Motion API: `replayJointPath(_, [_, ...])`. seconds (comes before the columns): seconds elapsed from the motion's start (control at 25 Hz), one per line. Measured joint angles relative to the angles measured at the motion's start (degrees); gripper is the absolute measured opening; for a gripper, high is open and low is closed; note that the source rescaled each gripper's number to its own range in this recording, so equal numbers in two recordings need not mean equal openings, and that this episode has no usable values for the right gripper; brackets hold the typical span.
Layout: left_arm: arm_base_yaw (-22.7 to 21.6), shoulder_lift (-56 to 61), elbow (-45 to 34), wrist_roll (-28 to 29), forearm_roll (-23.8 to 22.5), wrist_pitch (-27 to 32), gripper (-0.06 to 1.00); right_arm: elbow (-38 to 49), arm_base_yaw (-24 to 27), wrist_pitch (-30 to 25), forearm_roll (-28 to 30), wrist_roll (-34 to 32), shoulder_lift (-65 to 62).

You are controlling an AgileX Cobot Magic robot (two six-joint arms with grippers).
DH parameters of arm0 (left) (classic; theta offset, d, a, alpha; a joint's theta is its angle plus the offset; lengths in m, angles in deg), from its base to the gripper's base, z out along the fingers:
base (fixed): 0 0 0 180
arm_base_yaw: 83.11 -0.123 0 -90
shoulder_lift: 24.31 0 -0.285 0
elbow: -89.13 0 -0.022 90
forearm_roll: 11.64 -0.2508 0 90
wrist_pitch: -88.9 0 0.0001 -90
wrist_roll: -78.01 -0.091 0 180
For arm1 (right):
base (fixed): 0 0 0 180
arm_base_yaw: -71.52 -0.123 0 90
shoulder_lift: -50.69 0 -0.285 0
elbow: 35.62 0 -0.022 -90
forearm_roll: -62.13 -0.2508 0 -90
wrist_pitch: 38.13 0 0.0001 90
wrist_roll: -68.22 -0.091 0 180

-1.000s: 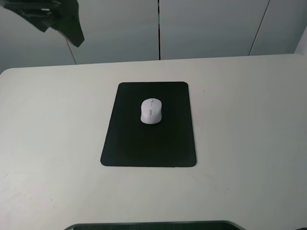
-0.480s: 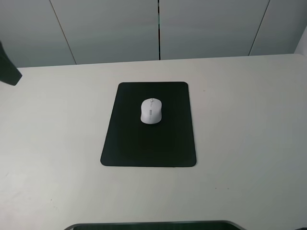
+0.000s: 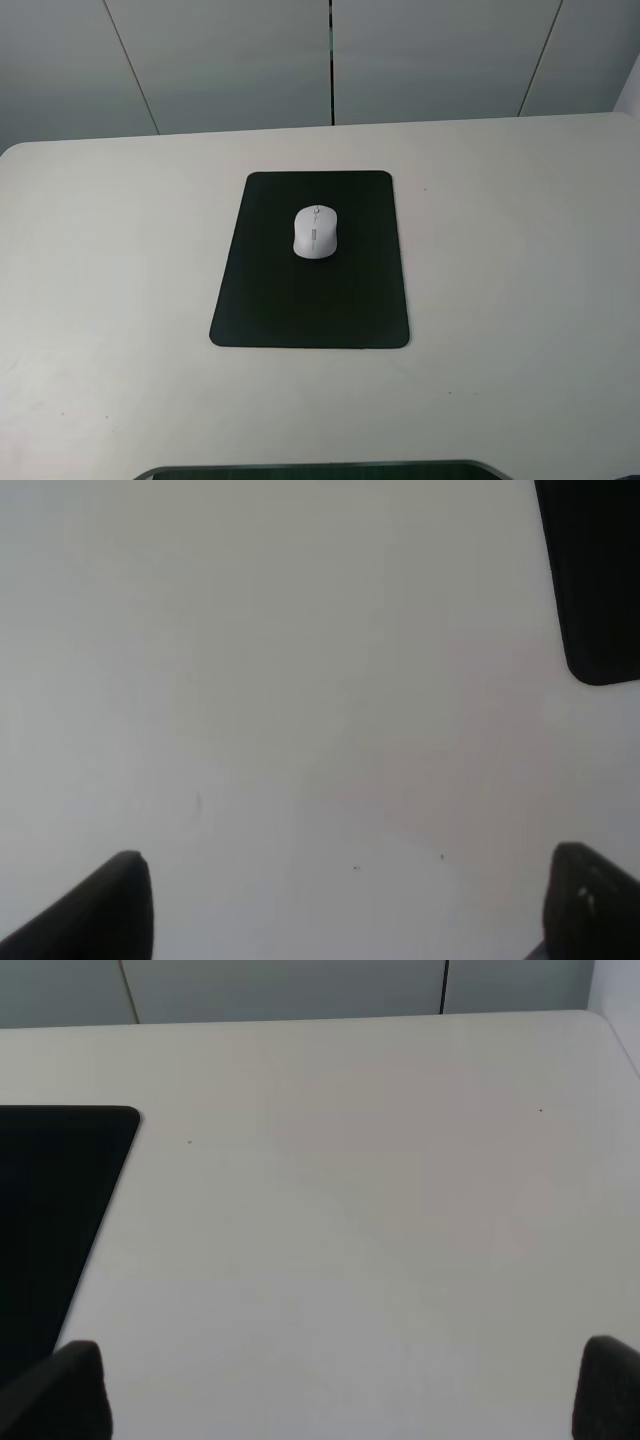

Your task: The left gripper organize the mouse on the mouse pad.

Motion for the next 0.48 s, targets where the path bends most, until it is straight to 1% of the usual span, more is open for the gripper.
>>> replayJointPath(0.32, [-6.52, 10.01, -4.74, 0.0, 2.71, -0.76, 1.0, 0.0, 0.0, 0.0, 0.0, 0.0, 0.0])
replayJointPath(0.48, [-7.69, 14.38, -7.33, 0.0, 3.07, -0.86, 1.0, 0.0, 0.0, 0.0, 0.0, 0.0, 0.0])
